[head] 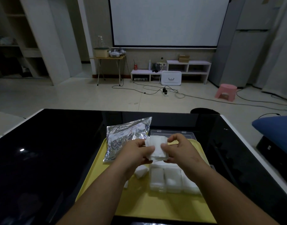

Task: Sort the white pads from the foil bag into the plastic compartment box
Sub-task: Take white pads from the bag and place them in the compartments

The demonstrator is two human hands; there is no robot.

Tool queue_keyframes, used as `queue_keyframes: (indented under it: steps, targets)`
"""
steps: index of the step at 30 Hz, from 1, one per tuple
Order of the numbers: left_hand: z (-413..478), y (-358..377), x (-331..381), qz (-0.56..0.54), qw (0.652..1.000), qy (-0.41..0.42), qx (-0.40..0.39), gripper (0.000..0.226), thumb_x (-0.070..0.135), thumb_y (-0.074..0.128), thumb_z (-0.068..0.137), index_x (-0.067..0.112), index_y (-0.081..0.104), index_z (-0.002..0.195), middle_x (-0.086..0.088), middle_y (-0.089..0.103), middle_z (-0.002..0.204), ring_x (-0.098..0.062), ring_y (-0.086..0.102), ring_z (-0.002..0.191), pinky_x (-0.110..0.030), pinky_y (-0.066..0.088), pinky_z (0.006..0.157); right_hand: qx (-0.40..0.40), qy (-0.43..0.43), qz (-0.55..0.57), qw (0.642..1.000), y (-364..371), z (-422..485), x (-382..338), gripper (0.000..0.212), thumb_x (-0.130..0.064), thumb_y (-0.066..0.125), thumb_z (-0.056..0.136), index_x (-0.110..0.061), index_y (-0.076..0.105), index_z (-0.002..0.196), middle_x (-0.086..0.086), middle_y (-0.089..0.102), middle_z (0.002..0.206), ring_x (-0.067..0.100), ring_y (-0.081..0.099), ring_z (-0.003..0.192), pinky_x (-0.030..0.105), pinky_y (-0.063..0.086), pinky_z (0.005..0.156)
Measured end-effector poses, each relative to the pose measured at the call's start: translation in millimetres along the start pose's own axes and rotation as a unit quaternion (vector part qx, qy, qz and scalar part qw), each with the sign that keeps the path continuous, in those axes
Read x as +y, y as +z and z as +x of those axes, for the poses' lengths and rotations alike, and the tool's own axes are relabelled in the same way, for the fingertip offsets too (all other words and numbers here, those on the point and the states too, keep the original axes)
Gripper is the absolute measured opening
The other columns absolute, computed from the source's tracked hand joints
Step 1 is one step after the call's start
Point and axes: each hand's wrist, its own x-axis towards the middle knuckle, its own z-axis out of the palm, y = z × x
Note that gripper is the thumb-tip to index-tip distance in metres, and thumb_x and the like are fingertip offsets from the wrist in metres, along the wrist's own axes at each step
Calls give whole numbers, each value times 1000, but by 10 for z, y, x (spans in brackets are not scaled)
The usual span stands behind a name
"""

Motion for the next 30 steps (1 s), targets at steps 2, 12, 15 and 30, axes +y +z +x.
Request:
queue_keyframes:
  steps: [2, 12, 15, 30]
  targets:
    - [1, 41, -8, -2, 1000, -7, -11, 23, 3, 64, 91, 3, 65, 114, -20, 72, 104, -36, 71, 94, -44, 60, 83, -6, 8, -1, 1000, -43, -11, -9, 19, -8, 66, 89, -5, 50, 99, 15, 66, 85, 28, 68, 76, 40, 60, 68]
    - [12, 361, -148, 153, 986, 44, 55, 25, 6, 78, 79, 10, 53, 82, -10, 61, 75, -21, 63, 65, -49, 60, 72, -10, 53, -138, 989, -373, -61, 61, 11, -10, 68, 87, -4, 58, 88, 10, 63, 75, 19, 59, 62, 32, 56, 61]
    - [-15, 471, -199, 209, 975, 42, 54, 21, 10, 79, 79, 11, 58, 77, -5, 66, 69, -18, 67, 61, -47, 61, 70, -19, 75, -183, 980, -452, -89, 113, 11, -10, 69, 86, -6, 59, 87, 11, 64, 75, 20, 57, 63, 32, 53, 61]
    - [-15, 576, -310, 453, 890, 30, 39, 8, 25, 74, 83, 22, 66, 84, 4, 68, 87, -13, 65, 81, -30, 55, 73, -28, 130, -316, 939, -346, -120, 274, 15, -13, 76, 82, -12, 62, 75, 9, 68, 72, 22, 68, 62, 41, 62, 71]
